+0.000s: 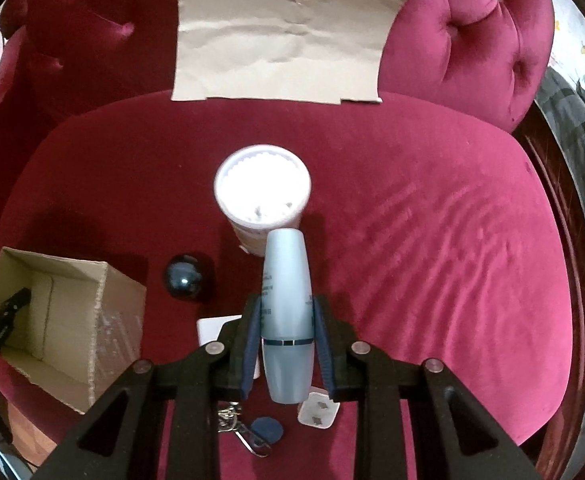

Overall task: Organize rigid objects
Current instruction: 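Lift the pale blue bottle with the right gripper and carry it toward the box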

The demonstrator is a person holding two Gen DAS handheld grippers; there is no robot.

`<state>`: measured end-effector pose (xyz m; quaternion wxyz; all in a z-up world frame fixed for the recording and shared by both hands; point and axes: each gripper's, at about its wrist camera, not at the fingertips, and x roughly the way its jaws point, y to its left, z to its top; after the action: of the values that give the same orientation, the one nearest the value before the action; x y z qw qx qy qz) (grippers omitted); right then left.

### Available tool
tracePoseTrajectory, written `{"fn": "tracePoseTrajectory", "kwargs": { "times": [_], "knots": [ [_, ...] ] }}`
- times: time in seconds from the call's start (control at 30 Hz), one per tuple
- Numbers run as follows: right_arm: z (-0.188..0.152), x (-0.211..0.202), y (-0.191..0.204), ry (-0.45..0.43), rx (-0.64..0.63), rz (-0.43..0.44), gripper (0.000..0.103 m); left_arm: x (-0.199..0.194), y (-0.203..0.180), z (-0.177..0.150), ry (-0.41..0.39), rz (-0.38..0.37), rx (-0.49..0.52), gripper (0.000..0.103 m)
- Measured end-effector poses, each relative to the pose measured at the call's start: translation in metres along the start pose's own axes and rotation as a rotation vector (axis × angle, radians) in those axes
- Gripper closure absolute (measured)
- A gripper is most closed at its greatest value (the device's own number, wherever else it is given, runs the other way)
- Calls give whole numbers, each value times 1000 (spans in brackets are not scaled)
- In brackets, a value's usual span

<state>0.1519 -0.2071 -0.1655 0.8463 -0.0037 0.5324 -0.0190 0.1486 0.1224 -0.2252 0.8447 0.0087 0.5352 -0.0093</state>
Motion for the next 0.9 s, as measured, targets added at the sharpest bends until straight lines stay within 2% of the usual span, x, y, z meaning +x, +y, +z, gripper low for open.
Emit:
{"fn": "tracePoseTrajectory", "kwargs": {
  "times": [0.33, 0.9],
  "knots": [
    [7, -16, 35, -16, -38, 17, 76, 0, 2, 0, 1, -10, -7, 100],
    [7, -30, 108, -33, -144, 113, 76, 0, 6, 0, 1, -30, -17, 100]
  ]
}}
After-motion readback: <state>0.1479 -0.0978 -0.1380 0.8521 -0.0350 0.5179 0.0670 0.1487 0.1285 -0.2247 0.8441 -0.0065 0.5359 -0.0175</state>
